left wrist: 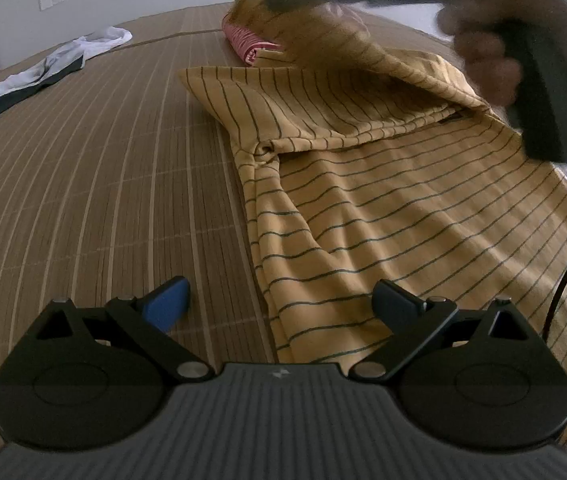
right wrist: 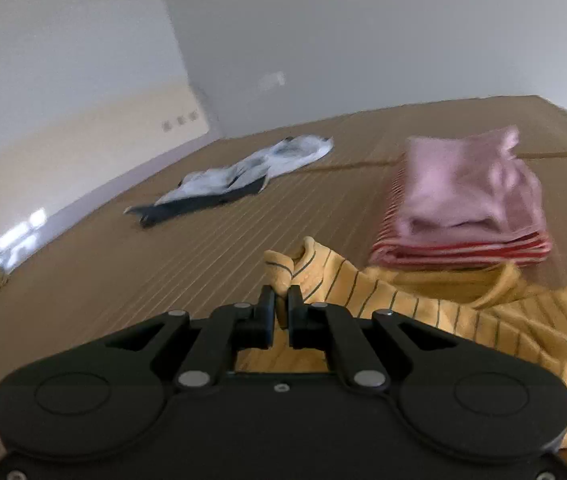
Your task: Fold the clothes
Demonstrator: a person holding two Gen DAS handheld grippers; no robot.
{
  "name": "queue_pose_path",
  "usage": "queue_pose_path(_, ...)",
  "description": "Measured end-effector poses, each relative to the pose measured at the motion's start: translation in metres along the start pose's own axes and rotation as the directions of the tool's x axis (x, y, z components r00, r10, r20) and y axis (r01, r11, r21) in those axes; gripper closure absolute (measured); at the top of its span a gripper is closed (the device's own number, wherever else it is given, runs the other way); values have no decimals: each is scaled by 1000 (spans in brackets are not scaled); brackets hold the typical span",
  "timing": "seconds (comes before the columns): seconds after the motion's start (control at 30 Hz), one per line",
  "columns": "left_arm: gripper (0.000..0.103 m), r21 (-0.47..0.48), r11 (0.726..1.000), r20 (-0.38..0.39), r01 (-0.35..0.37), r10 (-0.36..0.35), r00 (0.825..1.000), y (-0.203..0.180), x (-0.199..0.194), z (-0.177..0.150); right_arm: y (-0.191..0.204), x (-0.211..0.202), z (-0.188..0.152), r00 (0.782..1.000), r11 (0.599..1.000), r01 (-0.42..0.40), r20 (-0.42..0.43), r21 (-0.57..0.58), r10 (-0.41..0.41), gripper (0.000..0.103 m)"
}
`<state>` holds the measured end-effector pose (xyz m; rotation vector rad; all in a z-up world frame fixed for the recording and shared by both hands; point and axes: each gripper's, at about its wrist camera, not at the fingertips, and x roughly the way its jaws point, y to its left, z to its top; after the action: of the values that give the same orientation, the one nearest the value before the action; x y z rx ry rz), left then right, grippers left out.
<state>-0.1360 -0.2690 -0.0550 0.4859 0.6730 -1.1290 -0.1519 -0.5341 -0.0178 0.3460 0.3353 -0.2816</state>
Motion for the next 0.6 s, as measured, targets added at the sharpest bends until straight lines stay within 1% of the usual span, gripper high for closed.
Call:
queue_pose_path(0.13, 3, 1, 1000, -2, 1, -1, 1000, 0, 0, 0, 15, 24, -19, 997, 998, -11, -73, -54, 7, 95)
queue_pose_path(0.27, 3, 2, 1000, -4, 2, -2, 1000, -1, -1, 0, 13, 41, -39, 986, 995, -16, -169, -95, 0, 92)
queue_pose_path(0.3, 3, 3, 1000, -5, 3, -2, 1000, 0, -1, 1, 11, 40, -42, 984, 995, -27, -177, -95, 10, 87)
queue_pose_path(0.33, 3, 4, 1000, -5, 3, -3, 1000, 0, -1, 1, 10, 36, -43, 984, 995, -44, -179, -91, 27, 75)
queue_pose_path(0.37, 3, 4, 1000, -5, 3, -3, 1000, 0, -1, 1, 10, 30, -43, 982, 994, -65, -181, -87, 49, 69)
queue_pose_path(0.4, 3, 4, 1000, -5, 3, -3, 1000, 0, 0, 1, 10, 23, -43, 982, 993, -78, -179, -91, 61, 58)
queue_pose_path(0.43, 3, 4, 1000, -5, 3, -3, 1000, 0, 0, 1, 10, 15, -42, 983, 991, -82, -173, -102, 64, 50)
queue_pose_path(0.5, 3, 4, 1000, -4, 2, -2, 1000, 0, 0, 1, 11, 0, -40, 987, 988, -78, -153, -129, 58, 45)
queue_pose_path(0.53, 3, 5, 1000, -4, 2, -2, 1000, 0, 0, 1, 12, -5, -39, 990, 986, -58, -135, -155, 37, 37)
queue_pose_path(0.57, 3, 5, 1000, -4, 2, -2, 1000, 0, 0, 1, 13, -7, -38, 993, 982, -37, -121, -185, 15, 33)
queue_pose_path(0.6, 3, 5, 1000, -3, 2, -2, 1000, 0, 0, 1, 15, -7, -37, 994, 976, -20, -113, -219, -5, 31)
